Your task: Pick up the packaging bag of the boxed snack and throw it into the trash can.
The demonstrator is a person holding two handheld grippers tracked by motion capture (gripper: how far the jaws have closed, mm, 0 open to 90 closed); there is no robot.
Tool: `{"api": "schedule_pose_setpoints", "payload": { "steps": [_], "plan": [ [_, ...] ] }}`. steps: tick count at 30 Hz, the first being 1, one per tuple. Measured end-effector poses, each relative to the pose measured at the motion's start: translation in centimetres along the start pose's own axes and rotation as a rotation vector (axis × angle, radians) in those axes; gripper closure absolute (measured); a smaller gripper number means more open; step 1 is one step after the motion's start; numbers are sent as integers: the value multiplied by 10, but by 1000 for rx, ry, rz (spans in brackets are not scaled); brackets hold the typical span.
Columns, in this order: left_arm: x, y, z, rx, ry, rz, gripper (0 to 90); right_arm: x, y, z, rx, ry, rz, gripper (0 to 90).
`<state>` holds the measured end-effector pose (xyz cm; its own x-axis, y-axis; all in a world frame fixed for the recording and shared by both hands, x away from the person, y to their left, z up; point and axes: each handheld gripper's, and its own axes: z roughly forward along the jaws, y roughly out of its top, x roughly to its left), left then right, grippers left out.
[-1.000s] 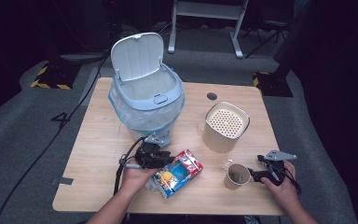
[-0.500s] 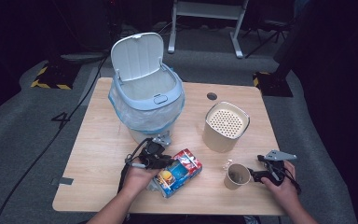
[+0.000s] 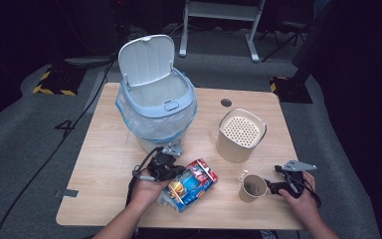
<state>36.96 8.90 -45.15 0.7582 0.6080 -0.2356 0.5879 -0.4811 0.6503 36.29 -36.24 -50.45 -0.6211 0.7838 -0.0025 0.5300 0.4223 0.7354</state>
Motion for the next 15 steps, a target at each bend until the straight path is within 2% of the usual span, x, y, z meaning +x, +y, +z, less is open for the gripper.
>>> {"api": "schedule_pose_setpoints", "payload": {
  "steps": [8,15],
  "plan": [
    [0,9,-33,-169,20,16,892,0,0,0,-1,0,-1,146],
    [-1,18,-57,-277,25,24,892,0,0,0,0,0,0,146]
  ]
}}
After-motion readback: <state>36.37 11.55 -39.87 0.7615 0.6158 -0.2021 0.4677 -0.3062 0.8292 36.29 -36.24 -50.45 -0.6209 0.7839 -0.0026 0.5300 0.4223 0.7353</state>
